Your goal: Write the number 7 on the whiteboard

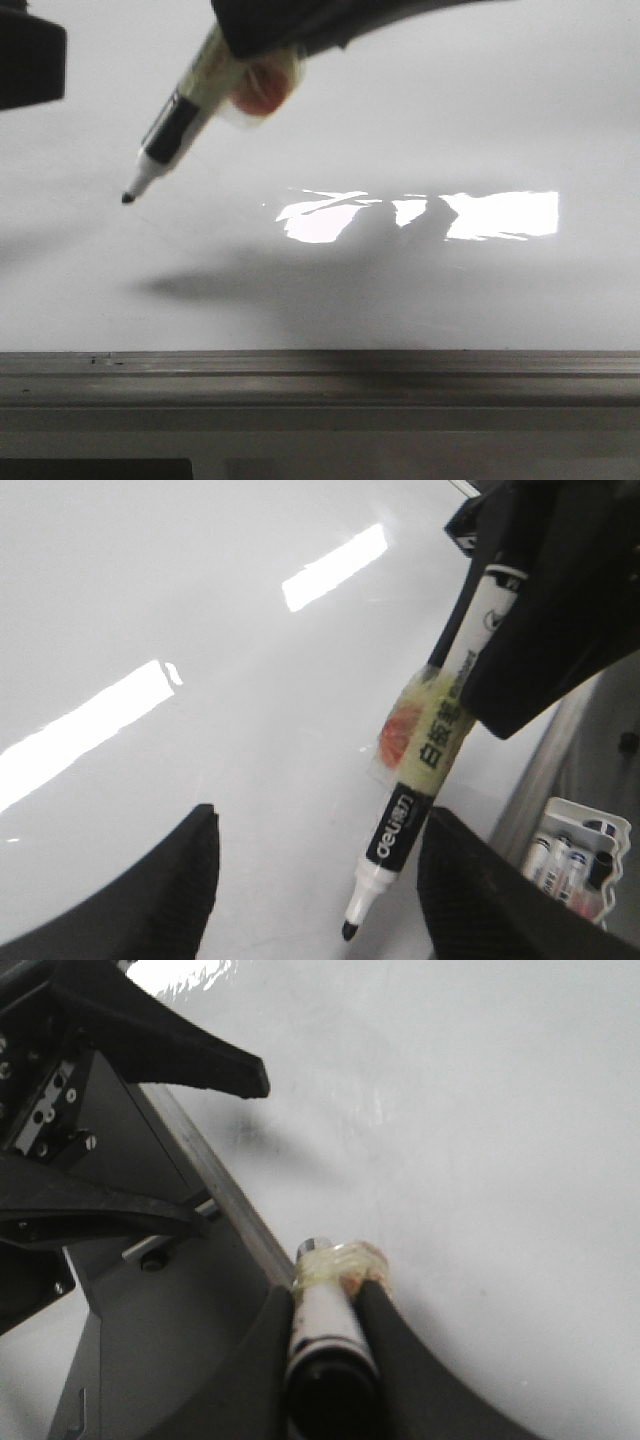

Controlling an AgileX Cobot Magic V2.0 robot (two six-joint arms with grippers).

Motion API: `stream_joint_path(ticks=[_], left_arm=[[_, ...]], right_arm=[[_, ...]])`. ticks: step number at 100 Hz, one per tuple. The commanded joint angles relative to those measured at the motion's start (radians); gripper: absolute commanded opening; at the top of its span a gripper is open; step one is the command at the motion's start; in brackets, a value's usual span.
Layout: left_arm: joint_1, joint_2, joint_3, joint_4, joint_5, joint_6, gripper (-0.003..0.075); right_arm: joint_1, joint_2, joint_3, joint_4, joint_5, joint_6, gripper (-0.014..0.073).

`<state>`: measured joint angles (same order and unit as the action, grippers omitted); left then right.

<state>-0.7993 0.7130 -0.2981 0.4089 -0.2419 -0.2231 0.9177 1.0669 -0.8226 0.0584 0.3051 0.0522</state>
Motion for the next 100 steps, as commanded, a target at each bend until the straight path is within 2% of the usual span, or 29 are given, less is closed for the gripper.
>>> stream_joint_path(ticks=[1, 18, 33, 68, 80, 100], left_arm=[[0.04, -0.027, -0.036, -0.029, -0.062, -0.01, 0.0389], [0.106, -0.042, -0.036, -0.036, -0.062, -0.01, 0.0389], [0.111, -0.042, -0.036, -0.036, -0.064, -0.01, 0.0389], [0.111, -0.042, -0.036, -0.036, -0.065, -0.01, 0.0389], [0.111, -0.042, -0.036, -0.036, -0.065, -0.01, 0.0389], [0.111, -0.042, -0.036, -0.036, -0.065, -0.01, 0.0389]], right_arm=[[-0.028, -0.012, -0.074, -0.003, -0.052, -0.011, -0.0074], [-0.099, -0.006, -0.148, -0.022, -0.065, -0.011, -0.0074], [-0.172, 0.032, -0.198, -0.022, -0.065, -0.011, -0.0074], [-0.184, 0.16, -0.243, -0.036, -0.03, -0.011, -0.0074], [-0.191, 0.16, -0.243, -0.082, -0.005, -0.011, -0.0074], [-0.264, 0.112, -0.243, -0.09, 0.078, -0.011, -0.0074]])
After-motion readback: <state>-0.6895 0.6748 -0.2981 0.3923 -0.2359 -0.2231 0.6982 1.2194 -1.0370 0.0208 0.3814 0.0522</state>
